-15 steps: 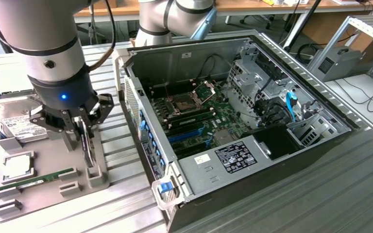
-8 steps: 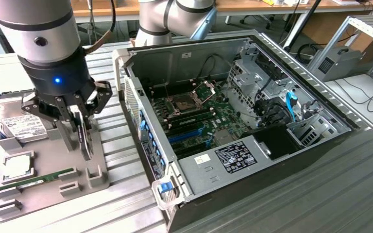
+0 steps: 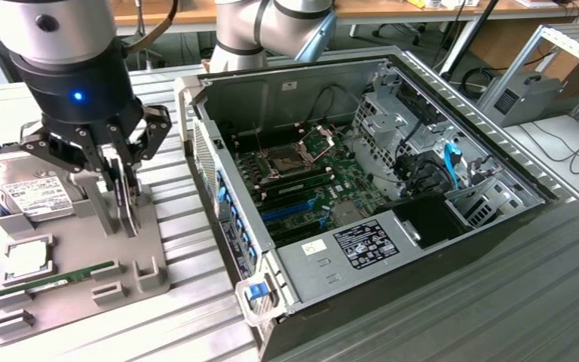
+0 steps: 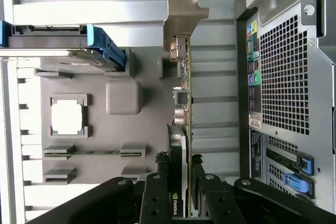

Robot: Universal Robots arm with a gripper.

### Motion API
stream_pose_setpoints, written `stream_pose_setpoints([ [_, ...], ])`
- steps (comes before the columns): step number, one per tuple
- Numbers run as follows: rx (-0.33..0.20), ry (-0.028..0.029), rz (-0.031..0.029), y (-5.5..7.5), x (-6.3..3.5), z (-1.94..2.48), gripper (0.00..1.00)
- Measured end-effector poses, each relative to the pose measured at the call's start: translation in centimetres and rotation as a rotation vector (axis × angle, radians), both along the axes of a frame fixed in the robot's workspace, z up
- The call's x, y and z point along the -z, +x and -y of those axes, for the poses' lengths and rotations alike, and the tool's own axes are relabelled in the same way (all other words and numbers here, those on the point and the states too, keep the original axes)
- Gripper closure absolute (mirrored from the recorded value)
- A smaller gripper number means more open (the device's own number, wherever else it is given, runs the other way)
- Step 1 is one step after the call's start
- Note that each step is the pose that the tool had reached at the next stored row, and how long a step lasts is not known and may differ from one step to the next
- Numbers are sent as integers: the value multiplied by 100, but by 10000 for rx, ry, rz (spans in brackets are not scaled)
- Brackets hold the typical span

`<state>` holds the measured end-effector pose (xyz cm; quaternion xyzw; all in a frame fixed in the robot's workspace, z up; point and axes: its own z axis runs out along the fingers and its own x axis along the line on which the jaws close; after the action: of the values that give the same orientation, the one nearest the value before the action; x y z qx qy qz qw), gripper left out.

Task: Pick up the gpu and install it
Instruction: 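Pick up the gpu and move the gpu toward the slot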

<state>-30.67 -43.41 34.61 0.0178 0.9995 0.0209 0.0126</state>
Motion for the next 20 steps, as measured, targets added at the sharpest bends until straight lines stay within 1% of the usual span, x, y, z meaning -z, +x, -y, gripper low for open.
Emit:
stream_pose_setpoints([
  [7,0,-2,0,0,-220,-8,73],
  [13,0,-2,4,0,-443,-13,73],
  [14,0,-1,5,0,-504,-14,73],
  [17,0,-1,7,0,-607,-17,73],
  [20,0,-2,7,0,-685,-20,73],
])
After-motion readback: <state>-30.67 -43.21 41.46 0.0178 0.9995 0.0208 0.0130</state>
